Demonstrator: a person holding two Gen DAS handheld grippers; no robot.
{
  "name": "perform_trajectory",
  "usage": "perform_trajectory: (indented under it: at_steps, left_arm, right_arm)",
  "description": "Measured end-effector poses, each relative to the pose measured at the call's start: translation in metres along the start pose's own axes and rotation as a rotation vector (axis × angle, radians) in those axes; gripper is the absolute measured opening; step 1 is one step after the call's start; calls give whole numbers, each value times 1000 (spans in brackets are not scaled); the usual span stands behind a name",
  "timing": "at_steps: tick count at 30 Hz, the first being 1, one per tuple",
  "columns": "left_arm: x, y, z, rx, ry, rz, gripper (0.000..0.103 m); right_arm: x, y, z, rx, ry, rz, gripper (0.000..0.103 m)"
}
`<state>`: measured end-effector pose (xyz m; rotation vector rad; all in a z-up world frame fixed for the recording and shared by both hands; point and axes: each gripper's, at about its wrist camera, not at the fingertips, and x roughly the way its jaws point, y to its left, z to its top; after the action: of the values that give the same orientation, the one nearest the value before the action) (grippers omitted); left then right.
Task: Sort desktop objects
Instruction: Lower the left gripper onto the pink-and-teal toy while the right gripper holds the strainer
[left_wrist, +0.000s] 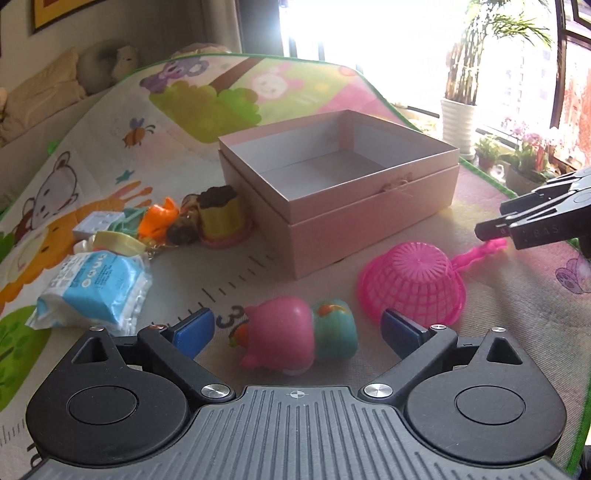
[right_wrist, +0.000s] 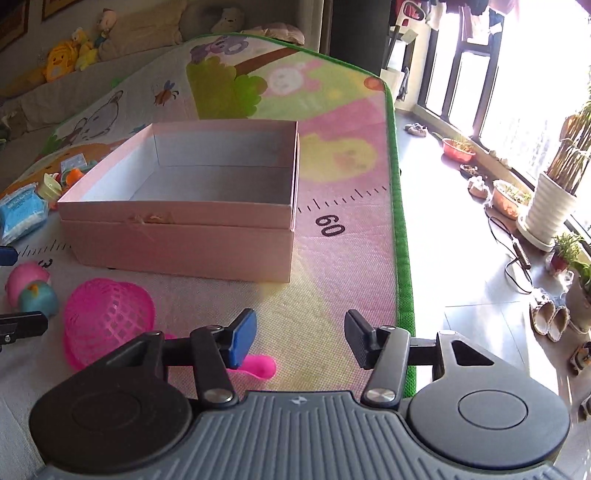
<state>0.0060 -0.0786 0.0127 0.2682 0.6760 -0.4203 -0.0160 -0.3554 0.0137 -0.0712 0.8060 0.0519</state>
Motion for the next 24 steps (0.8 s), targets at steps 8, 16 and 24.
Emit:
perform_trajectory:
  at_steps: [8,16,24]
  left_arm:
    - [-20,39,-14,7,7,69,100]
    - [-32,48,-14,28,-28,-71,102]
    - [8,18,-1,228,-9,-98,102]
  right_arm:
    - [-54,47,-22,-165,27,344,75]
    - [-15,91,-4,-247,32,404,93]
    - [-25,83,-4,-223,12,366,70]
